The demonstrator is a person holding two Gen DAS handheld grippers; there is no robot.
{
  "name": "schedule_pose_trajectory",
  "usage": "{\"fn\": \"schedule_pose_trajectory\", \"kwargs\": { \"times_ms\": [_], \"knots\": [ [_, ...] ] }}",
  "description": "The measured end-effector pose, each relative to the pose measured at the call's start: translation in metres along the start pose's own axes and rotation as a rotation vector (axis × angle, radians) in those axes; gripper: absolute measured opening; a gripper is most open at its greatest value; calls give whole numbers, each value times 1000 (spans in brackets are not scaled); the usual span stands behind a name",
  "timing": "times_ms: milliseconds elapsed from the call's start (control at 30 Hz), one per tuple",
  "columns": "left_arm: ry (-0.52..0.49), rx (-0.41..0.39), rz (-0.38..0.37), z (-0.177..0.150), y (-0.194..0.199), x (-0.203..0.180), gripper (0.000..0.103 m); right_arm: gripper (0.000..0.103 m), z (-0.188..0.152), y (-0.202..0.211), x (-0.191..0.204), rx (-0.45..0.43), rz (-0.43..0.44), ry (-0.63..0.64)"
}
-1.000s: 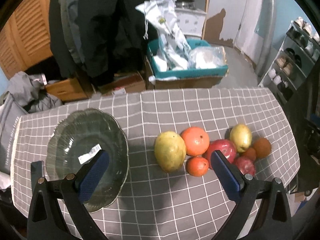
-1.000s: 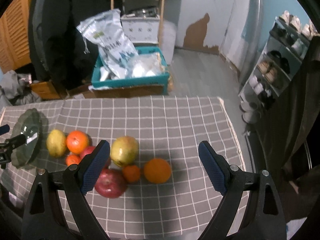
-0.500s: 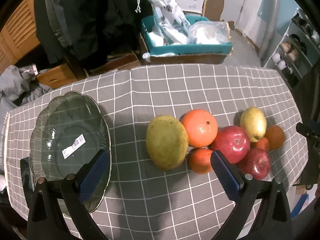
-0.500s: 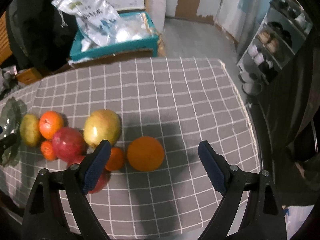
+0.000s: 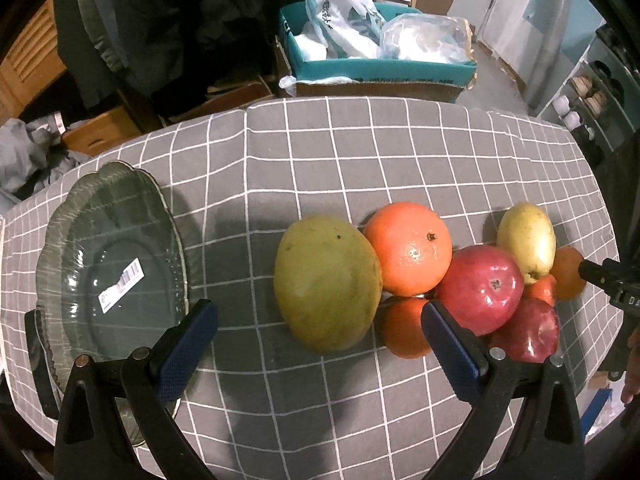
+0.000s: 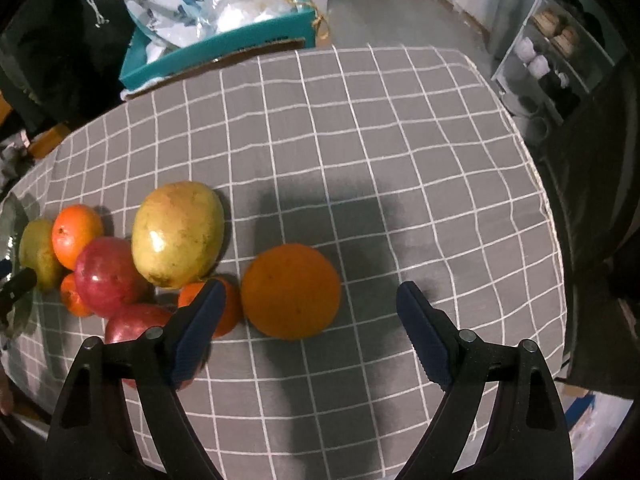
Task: Organize fruits
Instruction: 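Lower the left tool onto the mango while the right tool approaches the large orange, then close the left tool on the mango while the right tool grasps the large orange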
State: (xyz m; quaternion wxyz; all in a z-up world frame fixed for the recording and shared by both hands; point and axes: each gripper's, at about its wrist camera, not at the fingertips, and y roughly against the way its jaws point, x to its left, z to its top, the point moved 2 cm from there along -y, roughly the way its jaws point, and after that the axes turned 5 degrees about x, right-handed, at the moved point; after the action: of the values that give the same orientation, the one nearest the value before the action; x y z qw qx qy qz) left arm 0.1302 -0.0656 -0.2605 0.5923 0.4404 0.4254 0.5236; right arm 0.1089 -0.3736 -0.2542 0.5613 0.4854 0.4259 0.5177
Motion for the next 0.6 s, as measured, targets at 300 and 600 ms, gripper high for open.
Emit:
{"fn": "schedule_pose_trajectory", "kwargs": {
  "times_ms": [300, 600],
  "knots": [
    [7, 30, -11, 2, -15, 0, 102, 79, -2, -23, -1, 74, 39, -10],
    [43, 81, -62, 4, -38, 9, 93, 66, -4, -33, -2, 107, 80, -30]
  ]
}}
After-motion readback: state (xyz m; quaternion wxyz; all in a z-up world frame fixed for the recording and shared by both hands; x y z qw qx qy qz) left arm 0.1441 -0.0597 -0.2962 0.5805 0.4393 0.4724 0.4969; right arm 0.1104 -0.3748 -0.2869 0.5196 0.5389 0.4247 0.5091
